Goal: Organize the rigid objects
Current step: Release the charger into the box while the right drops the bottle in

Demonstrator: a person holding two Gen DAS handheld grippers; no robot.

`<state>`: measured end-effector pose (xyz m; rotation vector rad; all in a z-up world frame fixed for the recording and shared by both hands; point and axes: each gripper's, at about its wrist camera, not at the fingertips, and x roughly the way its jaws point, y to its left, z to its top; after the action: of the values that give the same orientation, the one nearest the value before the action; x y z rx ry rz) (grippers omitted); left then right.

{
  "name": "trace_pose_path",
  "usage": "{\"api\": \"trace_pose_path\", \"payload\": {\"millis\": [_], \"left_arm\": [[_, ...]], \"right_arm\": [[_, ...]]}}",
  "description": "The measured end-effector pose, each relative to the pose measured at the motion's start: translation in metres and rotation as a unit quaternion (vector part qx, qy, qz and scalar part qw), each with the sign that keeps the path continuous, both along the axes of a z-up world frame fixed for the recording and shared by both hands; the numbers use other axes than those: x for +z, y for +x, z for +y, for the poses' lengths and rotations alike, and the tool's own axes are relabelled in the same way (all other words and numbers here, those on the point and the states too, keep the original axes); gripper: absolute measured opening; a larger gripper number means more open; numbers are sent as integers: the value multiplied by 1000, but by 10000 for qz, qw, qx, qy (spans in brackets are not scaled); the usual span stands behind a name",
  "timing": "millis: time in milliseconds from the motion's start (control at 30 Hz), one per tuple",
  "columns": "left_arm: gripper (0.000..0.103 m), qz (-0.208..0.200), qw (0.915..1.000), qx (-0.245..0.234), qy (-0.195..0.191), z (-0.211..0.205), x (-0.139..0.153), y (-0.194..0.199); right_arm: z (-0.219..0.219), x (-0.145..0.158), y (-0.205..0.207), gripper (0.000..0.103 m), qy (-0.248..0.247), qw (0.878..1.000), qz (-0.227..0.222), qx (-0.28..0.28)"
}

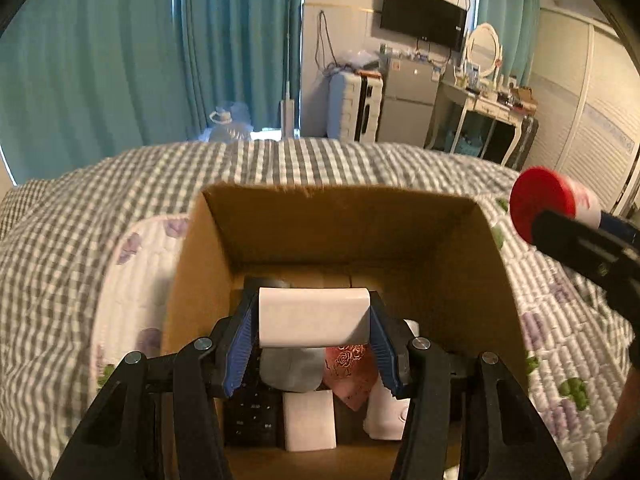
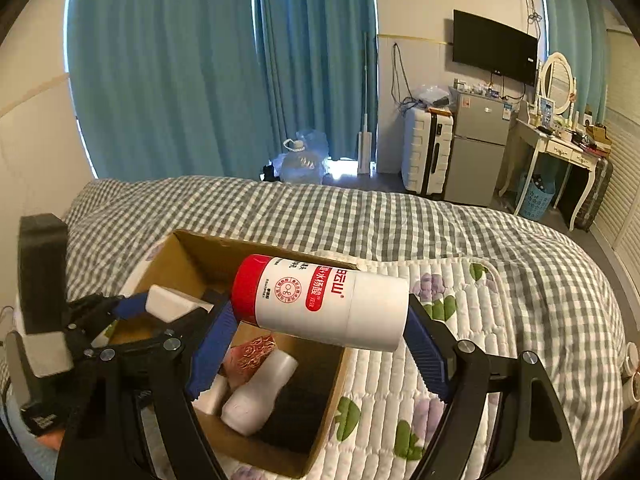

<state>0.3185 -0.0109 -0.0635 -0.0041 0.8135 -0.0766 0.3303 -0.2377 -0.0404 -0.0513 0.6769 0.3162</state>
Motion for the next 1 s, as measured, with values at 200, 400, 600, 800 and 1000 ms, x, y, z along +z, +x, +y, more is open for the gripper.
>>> {"api": "trace_pose_path", "payload": {"millis": [200,400,600,800,1000], "left_arm": [[60,9,9999,-158,-9,-3,-5,1],[66,-163,9999,38,-10,11,15,-10],[66,-431,9988,161,140,28,34,-23],[66,-539,9981,283,136,42,38,-25],[66,-574,9978,302,122,47,39,-34]], "right_arm": [[2,-14,7,80,-16,9999,86,64],[6,-14,11,80,-23,9998,167,59],[24,-22,23,80,-141,9994,304,129],[55,-44,43,80,-440,9979,470,116],[58,-46,53,83,-476,9974,536,-59]]}}
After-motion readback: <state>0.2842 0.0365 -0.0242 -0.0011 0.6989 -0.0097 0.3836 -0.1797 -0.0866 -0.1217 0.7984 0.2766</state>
